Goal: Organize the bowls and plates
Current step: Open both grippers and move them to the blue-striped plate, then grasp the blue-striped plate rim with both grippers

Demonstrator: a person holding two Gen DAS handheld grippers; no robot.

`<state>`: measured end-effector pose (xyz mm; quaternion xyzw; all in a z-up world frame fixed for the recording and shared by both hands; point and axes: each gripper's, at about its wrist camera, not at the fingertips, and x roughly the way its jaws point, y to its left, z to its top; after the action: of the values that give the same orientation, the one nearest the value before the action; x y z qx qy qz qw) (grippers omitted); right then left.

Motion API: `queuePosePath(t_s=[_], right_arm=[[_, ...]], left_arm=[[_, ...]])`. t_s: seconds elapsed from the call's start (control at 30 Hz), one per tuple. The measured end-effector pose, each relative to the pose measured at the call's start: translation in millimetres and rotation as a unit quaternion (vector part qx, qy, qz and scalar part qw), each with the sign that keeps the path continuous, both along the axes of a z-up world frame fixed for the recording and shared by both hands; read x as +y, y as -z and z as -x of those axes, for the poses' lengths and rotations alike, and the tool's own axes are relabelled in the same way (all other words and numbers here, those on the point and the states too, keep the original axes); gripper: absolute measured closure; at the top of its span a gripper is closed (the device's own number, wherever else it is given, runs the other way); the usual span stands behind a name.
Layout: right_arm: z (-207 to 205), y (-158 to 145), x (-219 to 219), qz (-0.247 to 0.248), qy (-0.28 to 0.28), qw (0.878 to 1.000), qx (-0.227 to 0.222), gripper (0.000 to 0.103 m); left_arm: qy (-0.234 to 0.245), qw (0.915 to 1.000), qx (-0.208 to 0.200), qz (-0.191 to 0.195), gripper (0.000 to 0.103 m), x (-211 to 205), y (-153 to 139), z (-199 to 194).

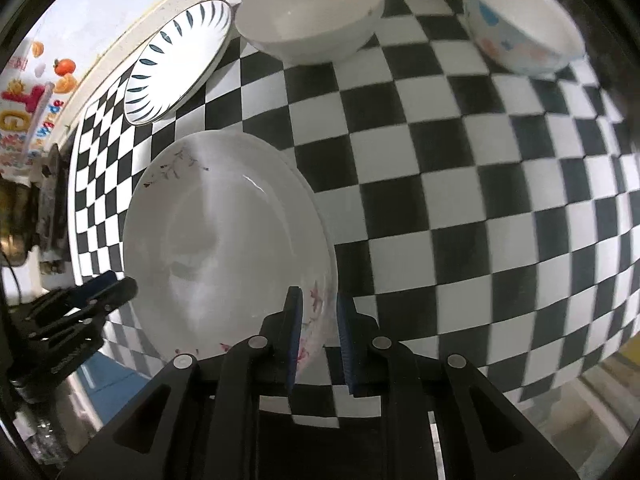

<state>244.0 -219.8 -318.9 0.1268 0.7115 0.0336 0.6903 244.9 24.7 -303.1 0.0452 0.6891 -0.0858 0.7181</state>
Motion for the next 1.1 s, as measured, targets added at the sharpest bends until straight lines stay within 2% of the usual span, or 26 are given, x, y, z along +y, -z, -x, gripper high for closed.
queuePosePath(t_s=[0.1, 0.17, 0.27, 0.37, 0.47, 0.63, 0.77, 0.93, 1.1], right_arm=[[0, -9, 7, 0.008, -0.012, 1.000, 0.002, 0.069], [1, -15, 11, -0.002, -0.017, 1.000, 0.002, 0.057], [2, -27, 12, -0.031, -0.011, 0.999, -0.003, 0.046], [-4, -47, 14, -0.050, -0.004, 0.998, -0.028, 0.044], [-22, -72, 17, -0.048, -0.003, 0.996, -0.080, 0.037], [-77, -97, 28, -0.034, -0.029, 0.992, -0.118, 0.037], [-134, -97, 32, -0.025, -0.033, 0.991, -0.125, 0.037], [-203, -72, 38, -0.031, -0.035, 0.993, -0.109, 0.037], [-263, -35, 46, -0.036, -0.039, 0.996, -0.077, 0.039]], left_arm=[[-0.001, 0.9999, -0.014, 0.007, 0.071, 0, -13, 1], [-0.005, 0.9997, -0.017, 0.016, 0.071, 2, -21, 0], [-0.016, 0.9991, -0.023, 0.031, 0.071, 6, -35, -5], [-0.029, 0.9979, -0.033, 0.047, 0.071, 12, -48, -13], [-0.042, 0.9964, -0.048, 0.055, 0.071, 21, -61, -30], [-0.059, 0.9945, -0.076, 0.040, 0.070, 34, -69, -81], [-0.076, 0.9932, -0.085, 0.022, 0.070, 51, -60, -127], [-0.101, 0.9924, -0.066, 0.023, 0.070, 69, -33, -177], [-0.122, 0.9915, -0.021, 0.041, 0.070, 80, 5, -209]])
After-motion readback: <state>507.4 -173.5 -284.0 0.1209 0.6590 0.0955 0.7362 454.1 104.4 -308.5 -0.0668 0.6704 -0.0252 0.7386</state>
